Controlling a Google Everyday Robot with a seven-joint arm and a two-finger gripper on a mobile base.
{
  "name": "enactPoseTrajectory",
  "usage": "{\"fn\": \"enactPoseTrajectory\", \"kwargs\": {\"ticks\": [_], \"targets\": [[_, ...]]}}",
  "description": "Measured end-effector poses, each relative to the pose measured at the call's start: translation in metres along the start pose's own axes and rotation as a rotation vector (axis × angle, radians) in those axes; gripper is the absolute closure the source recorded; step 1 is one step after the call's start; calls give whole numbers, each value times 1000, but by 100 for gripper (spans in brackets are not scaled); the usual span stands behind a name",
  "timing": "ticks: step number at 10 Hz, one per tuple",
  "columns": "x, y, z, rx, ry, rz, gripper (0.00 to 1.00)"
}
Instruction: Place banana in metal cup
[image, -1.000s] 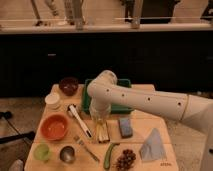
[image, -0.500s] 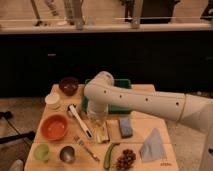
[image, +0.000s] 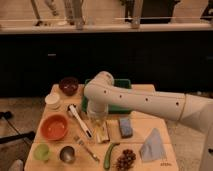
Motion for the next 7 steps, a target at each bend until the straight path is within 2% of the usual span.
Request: {"fn": "enactPoseTrajectory", "kwargs": {"ticks": [2, 5, 7], "targets": [[-2, -14, 0, 15, -6, 33, 100], [-1, -62, 3, 33, -26, 45, 100], [-6, -76, 4, 42, -37, 48, 100]]}}
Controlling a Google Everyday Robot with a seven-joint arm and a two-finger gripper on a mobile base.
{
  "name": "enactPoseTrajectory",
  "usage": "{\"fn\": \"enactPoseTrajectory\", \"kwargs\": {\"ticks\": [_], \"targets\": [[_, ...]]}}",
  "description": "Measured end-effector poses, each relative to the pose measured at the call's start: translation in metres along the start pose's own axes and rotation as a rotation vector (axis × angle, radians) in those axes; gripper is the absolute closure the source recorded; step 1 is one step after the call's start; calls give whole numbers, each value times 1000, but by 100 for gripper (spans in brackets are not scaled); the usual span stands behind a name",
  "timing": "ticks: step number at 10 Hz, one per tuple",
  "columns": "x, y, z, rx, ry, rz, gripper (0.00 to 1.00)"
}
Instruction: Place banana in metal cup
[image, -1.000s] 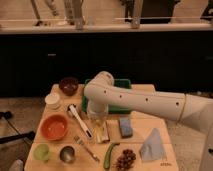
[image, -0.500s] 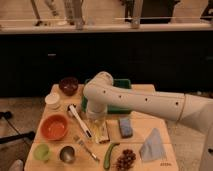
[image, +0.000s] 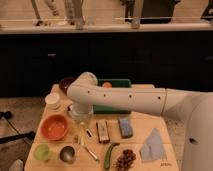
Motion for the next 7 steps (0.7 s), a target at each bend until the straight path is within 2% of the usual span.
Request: {"fn": "enactPoseTrajectory", "kwargs": {"ticks": [2, 7], "targets": [[-15, -20, 7, 13, -20, -21, 100], [-42, -50, 25, 19, -53, -76, 100]]}}
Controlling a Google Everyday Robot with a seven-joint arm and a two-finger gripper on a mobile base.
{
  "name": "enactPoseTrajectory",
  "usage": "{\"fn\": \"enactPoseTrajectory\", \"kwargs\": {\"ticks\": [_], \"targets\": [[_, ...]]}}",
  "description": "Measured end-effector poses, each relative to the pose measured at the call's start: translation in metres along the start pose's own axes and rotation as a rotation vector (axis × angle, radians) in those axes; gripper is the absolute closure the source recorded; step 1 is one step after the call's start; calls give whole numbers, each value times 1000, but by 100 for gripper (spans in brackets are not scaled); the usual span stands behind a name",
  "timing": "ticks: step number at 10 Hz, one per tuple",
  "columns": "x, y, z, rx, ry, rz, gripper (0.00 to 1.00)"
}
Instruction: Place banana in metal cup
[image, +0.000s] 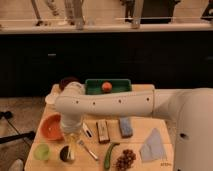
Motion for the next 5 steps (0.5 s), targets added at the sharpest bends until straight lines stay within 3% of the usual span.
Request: {"fn": "enactPoseTrajectory", "kwargs": {"ticks": [5], "targets": [[-5, -29, 14, -3, -11, -62, 100]]}}
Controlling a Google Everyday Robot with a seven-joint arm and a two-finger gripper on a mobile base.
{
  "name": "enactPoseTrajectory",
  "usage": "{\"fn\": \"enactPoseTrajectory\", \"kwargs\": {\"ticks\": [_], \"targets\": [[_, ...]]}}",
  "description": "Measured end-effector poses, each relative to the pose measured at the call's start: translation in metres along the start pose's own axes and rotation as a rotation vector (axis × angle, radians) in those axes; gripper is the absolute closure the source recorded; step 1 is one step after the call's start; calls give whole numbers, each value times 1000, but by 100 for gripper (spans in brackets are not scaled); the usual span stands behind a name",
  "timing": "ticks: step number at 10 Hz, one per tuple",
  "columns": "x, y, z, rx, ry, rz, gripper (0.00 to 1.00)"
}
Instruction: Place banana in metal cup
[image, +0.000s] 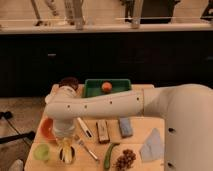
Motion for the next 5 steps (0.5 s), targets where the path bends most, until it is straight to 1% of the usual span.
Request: {"fn": "enactPoseTrajectory", "kwargs": {"ticks": [5], "targets": [[0, -2, 10, -5, -17, -8, 100]]}}
